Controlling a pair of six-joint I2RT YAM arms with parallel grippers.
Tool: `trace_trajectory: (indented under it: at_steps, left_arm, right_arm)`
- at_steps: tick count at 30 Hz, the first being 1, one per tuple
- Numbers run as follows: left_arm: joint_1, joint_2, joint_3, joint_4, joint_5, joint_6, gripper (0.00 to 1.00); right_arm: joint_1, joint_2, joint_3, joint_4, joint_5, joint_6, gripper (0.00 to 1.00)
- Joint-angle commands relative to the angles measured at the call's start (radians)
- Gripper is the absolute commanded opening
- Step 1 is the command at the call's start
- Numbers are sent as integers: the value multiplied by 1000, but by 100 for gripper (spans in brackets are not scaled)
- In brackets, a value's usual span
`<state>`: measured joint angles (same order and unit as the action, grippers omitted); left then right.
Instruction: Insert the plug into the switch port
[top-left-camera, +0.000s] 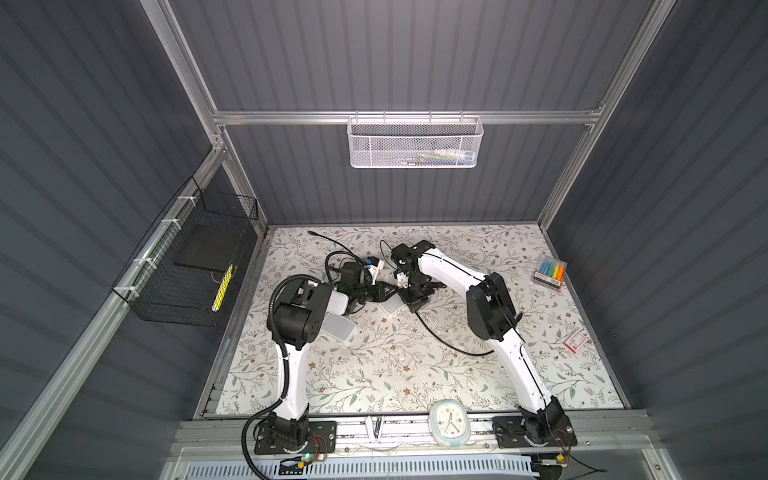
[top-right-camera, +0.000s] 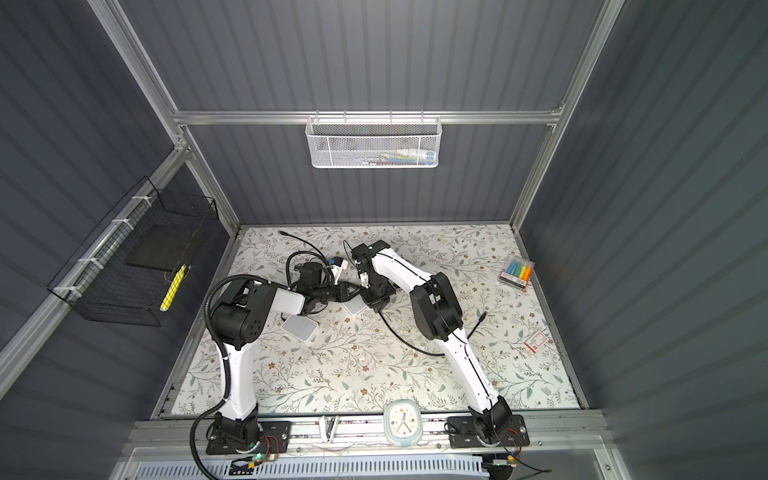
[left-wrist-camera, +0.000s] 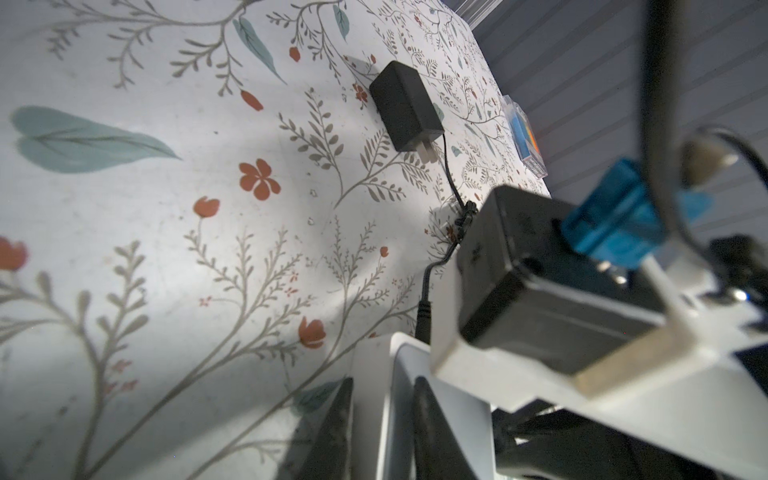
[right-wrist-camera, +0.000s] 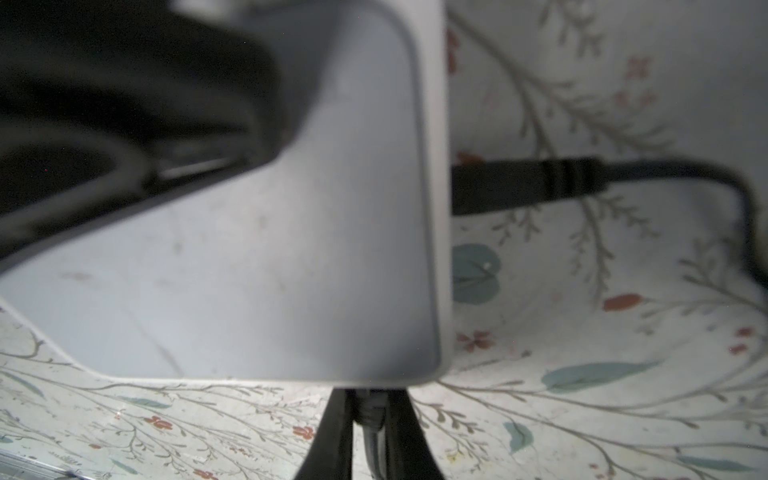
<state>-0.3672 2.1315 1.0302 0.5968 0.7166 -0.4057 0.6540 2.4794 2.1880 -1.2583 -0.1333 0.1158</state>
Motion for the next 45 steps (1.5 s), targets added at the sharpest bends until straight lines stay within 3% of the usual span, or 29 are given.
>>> trace_trajectory:
  at_steps: [1, 17, 35, 45]
  left_arm:
    - [-107, 47, -60, -150, 225, -37, 24]
    - [-131, 108, -53, -30, 338, -72, 24]
    - [-162, 148, -75, 96, 384, -137, 24]
    - [-190, 160, -73, 51, 400, -104, 24]
  right_arm:
    - [-2, 15, 41, 404, -51, 9, 0]
    - [-6, 45, 125, 368, -69, -96, 0]
    - [-12, 97, 237, 391, -62, -39, 0]
    - [-13, 117, 250, 417, -85, -2, 0]
